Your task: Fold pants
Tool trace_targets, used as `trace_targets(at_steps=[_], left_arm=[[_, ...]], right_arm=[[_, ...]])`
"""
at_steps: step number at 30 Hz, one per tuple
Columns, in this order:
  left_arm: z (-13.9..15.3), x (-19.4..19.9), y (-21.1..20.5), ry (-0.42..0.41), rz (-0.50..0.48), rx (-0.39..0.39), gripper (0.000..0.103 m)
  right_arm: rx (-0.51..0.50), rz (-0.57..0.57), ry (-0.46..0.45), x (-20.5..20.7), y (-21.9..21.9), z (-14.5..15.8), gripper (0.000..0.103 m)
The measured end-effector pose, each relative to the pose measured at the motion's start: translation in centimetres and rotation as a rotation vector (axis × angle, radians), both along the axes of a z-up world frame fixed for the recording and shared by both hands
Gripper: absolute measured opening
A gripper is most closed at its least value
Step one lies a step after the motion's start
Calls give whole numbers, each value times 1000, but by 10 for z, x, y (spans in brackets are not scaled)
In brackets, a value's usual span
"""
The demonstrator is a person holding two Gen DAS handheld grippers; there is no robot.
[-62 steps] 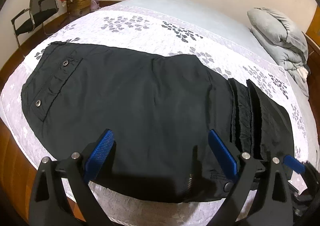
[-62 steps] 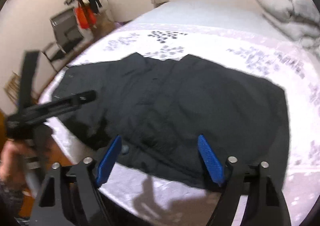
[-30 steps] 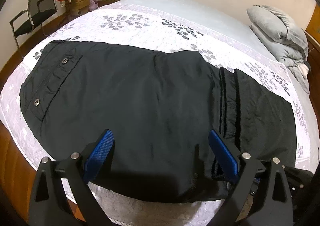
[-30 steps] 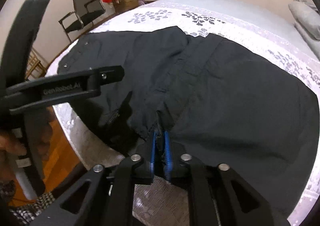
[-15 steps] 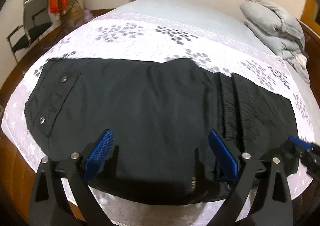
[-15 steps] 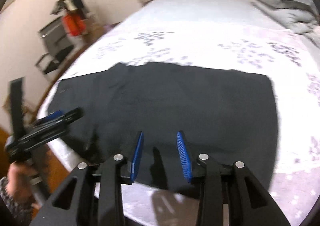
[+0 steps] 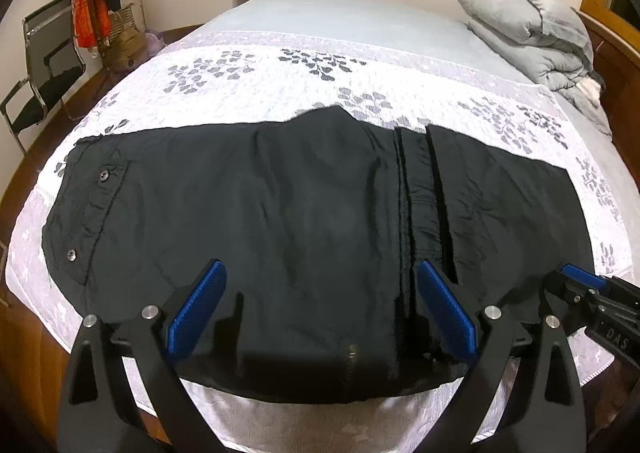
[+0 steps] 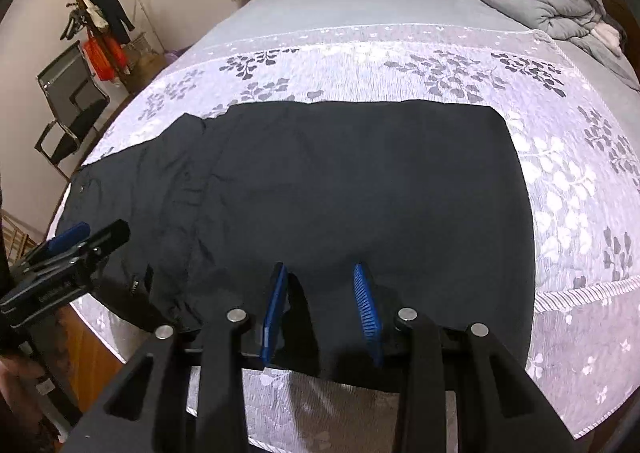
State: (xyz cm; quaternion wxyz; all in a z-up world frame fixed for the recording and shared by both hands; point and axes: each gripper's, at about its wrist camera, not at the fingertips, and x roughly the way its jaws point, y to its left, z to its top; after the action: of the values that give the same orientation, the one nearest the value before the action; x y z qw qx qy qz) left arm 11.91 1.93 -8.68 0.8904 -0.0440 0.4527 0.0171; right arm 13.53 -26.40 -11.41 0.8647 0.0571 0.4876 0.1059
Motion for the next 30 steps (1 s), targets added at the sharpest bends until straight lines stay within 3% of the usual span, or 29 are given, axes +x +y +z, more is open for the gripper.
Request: trace_targets(at_steps=[2,4,7,8,13,17,22,28,30], left_arm=[[2,-4,21,5,21,-43,96],[-1,-10,53,27,83,-106,96],[-11,-28,123,41,246,-253,96],[-15,-36,149,42,322,-274,96],[-21,-53,221,30,474,-291,96],[-39,-54,257,52,562,-390,96],[-61,-45,269,52,575,-479,96],[-68,-32,256,55,575,-395,100],[-63,-28,244,6,498,-463,96]], right_arm=[[9,-3,-1,0,-3,2,51],[4,-5,-9,-2,-4,3,51],[-6,2,-11,-2,0,0,51],[-6,7,-6,-2,2,-2,51],[-38,32,-2,-2,16,-6,51],[-61,55,-11,-4,25,-7,51],[-84,52,1,-2,29,-10,51],[-101,64,0,-1,37,-10,51],[-106,71,0,-1,39,-11,52]])
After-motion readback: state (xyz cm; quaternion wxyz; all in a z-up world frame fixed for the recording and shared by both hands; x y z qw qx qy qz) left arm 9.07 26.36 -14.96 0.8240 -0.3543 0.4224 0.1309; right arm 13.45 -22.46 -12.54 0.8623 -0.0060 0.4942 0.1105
